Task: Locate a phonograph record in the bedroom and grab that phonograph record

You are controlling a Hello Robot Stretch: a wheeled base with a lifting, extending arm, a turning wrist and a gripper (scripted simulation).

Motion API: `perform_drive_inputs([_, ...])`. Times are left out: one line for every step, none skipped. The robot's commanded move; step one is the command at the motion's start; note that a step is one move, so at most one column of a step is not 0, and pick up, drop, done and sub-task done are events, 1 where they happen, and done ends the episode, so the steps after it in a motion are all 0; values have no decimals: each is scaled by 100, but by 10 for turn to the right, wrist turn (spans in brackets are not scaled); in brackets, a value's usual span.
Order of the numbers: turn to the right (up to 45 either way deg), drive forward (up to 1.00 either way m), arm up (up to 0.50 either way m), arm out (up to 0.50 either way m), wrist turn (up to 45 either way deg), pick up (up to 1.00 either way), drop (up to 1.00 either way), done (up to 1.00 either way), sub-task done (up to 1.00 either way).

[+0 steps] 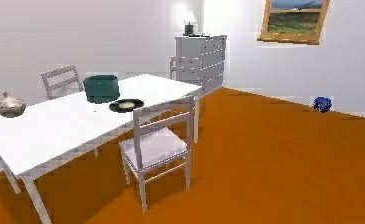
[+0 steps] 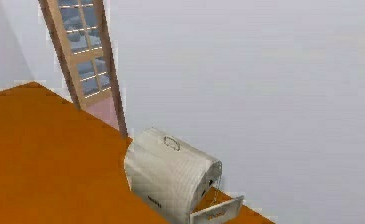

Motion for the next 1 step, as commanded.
perform_drive_inputs([0, 70, 0, 0, 0, 0, 0, 0, 0])
